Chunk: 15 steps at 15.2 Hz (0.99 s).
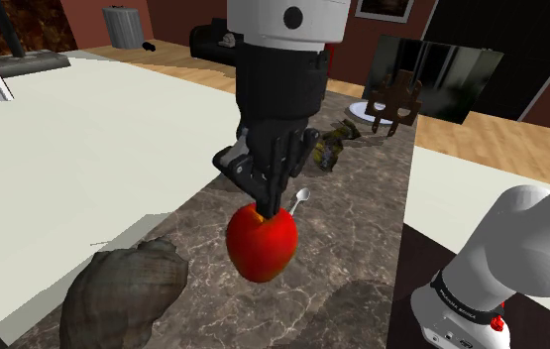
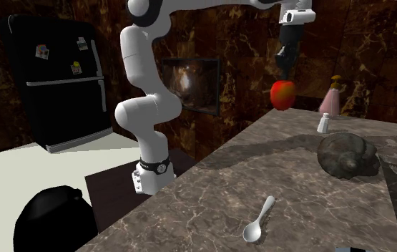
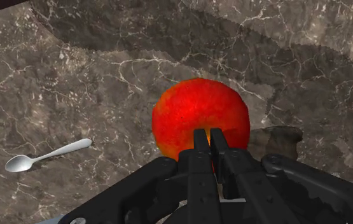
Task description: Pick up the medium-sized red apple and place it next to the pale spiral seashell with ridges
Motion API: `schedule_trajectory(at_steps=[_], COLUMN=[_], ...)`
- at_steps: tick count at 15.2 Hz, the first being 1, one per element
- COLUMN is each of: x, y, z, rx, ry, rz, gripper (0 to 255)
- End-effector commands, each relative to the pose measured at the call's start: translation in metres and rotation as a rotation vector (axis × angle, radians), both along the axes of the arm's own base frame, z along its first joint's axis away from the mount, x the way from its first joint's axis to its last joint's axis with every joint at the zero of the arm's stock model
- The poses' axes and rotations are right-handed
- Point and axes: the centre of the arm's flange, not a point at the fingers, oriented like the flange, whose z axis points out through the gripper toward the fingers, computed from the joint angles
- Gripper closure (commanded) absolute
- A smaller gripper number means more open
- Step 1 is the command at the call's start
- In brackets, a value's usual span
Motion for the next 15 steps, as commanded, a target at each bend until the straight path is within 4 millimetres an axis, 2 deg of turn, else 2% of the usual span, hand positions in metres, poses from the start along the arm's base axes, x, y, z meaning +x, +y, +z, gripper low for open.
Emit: schedule_trajectory(at_steps=[1, 12, 15], x=[-0.002, -0.012, -0.012], y=[0.028, 0.171, 0.171], z=[0.001, 0.001, -0.015], rx=[0.002, 0.002, 0.002], ry=[0.000, 0.000, 0.000], rz=[-0.001, -0.001, -0.001], gripper=[255, 255, 255])
